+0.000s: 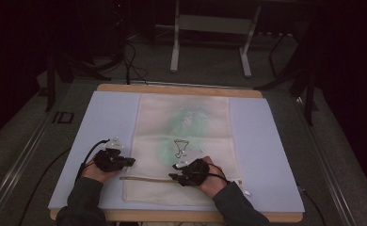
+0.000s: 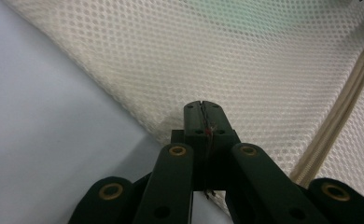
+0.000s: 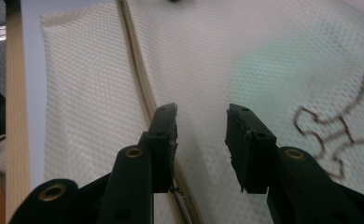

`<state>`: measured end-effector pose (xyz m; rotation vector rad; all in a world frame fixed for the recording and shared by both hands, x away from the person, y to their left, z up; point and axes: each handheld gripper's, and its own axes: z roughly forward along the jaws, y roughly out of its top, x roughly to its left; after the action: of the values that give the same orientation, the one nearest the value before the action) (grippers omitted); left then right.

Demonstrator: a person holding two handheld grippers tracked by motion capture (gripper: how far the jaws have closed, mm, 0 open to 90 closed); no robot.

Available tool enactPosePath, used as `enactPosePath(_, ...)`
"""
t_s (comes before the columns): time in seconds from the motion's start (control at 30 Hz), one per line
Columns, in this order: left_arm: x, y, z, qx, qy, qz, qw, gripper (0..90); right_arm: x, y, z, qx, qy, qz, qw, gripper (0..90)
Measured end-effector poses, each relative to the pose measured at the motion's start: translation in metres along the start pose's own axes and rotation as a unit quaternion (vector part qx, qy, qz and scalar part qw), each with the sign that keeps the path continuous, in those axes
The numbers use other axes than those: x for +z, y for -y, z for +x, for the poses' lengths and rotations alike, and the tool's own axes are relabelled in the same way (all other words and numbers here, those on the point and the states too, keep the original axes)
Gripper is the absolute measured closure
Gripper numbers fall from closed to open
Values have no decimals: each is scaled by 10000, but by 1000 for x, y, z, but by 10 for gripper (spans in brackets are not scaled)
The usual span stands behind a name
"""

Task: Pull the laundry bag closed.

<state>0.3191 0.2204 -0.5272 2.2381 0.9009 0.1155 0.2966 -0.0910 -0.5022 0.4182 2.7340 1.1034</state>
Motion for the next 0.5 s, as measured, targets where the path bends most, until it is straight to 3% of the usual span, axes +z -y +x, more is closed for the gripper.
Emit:
enactPosePath(0.37, 0, 0, 2, -35, 39, 4, 10000, 896, 30, -25, 16, -218, -277, -3, 9994, 724)
enactPosePath(0.5, -2, -1, 2, -44, 44, -52, 10000, 896, 44, -33, 19, -183, -379, -75, 9991, 733)
